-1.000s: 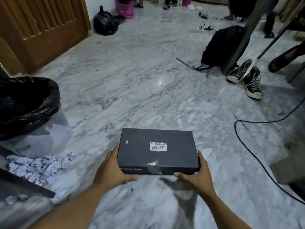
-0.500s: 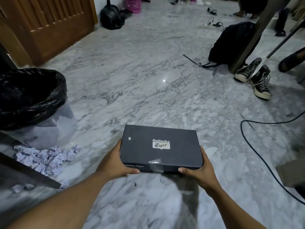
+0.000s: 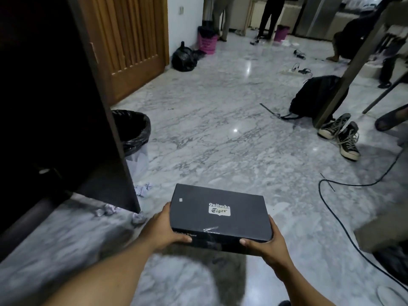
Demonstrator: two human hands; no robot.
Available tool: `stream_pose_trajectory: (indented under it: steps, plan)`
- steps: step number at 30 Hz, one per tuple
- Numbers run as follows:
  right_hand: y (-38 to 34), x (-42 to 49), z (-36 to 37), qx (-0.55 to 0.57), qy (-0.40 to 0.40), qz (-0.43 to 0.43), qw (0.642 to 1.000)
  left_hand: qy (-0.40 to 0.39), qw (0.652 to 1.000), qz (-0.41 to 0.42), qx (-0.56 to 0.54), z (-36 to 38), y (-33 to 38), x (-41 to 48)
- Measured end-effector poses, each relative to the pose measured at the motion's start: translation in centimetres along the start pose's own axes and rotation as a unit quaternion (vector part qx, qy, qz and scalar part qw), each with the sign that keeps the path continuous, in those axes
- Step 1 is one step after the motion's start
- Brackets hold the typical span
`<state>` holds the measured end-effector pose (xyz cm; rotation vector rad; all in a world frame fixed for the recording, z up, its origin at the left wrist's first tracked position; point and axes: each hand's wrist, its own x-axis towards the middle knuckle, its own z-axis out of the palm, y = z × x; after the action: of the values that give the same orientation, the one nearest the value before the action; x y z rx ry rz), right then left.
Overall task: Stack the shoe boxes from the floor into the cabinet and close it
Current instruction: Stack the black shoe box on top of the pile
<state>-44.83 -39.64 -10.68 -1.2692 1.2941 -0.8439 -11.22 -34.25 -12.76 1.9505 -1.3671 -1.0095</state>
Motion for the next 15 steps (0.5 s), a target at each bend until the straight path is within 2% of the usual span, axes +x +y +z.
stream_pose_trajectory:
  steps: [5, 10, 15]
  plan:
    - [-0.8, -5.8, 4.6, 0.006, -0.039, 0.019, 0.999, 0.039, 0.999, -0.016, -0.031, -3.8, -2.7, -8.1]
    - [-3.0, -9.8, 11.6, 0.023, -0.095, 0.012, 0.995, 0.071, 0.996, -0.047, -0.002, -11.3, -5.0, -14.8]
    - [-6.8, -12.0, 19.5, 0.038, -0.171, -0.011, 0.985, 0.125, 0.985, -0.095, 0.069, -20.5, -4.2, -22.0]
